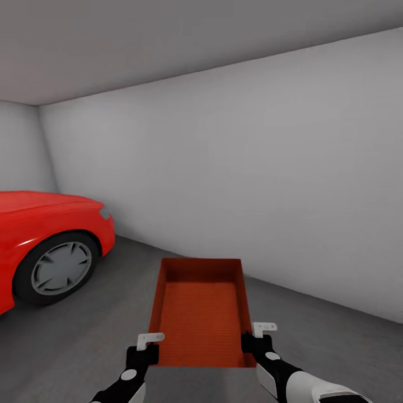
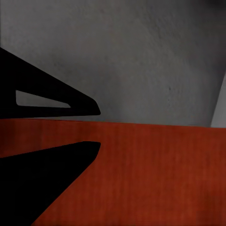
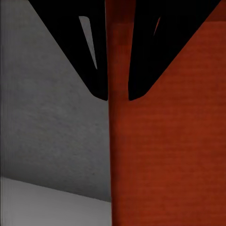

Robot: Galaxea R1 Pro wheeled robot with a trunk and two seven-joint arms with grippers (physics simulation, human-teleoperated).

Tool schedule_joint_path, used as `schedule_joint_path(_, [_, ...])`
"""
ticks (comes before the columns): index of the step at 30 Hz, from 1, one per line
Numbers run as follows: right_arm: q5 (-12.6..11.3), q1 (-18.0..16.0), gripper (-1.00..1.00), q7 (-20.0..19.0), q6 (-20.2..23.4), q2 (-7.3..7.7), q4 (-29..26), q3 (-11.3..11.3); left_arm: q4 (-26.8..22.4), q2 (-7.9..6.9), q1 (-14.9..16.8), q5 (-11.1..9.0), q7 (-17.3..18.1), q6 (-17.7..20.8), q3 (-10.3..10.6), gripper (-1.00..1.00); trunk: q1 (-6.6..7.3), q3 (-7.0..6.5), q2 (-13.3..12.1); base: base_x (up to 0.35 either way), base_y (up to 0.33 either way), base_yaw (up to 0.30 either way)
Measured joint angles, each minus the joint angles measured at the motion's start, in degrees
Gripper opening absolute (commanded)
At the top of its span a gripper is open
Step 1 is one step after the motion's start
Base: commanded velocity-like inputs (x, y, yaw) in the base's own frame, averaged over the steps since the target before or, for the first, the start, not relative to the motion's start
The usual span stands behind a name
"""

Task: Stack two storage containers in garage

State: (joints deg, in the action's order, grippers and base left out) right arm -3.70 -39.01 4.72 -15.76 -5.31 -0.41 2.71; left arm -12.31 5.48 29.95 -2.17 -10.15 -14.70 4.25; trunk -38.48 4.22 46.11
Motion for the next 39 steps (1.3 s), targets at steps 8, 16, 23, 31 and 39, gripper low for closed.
schedule_joint_path(8, [0.0,0.0,-1.00,0.0,0.0,0.00,0.0,0.0,0.0,0.00,0.0,0.0,0.0,0.0,0.0,-1.00,0.00,0.00,0.0,0.321,0.094,-0.274])
schedule_joint_path(16, [0.0,0.0,-1.00,0.0,0.0,0.00,0.0,0.0,0.0,0.00,0.0,0.0,0.0,0.0,0.0,-1.00,0.00,0.00,0.0,0.321,0.142,-0.274])
schedule_joint_path(23, [0.0,0.0,-1.00,0.0,0.0,0.00,0.0,0.0,0.0,0.00,0.0,0.0,0.0,0.0,0.0,-1.00,0.00,0.00,0.0,0.321,0.146,-0.274])
schedule_joint_path(31, [0.1,0.0,-1.00,0.0,0.0,0.00,0.0,0.0,0.0,0.00,0.0,0.0,0.0,0.0,0.0,-1.00,0.00,0.00,0.0,0.321,0.148,-0.274])
schedule_joint_path(39, [0.0,0.0,-1.00,0.0,0.0,-0.01,0.0,0.0,0.0,-0.01,0.0,0.1,0.0,0.0,-0.1,-1.00,0.00,0.00,0.0,0.321,0.129,-0.080])
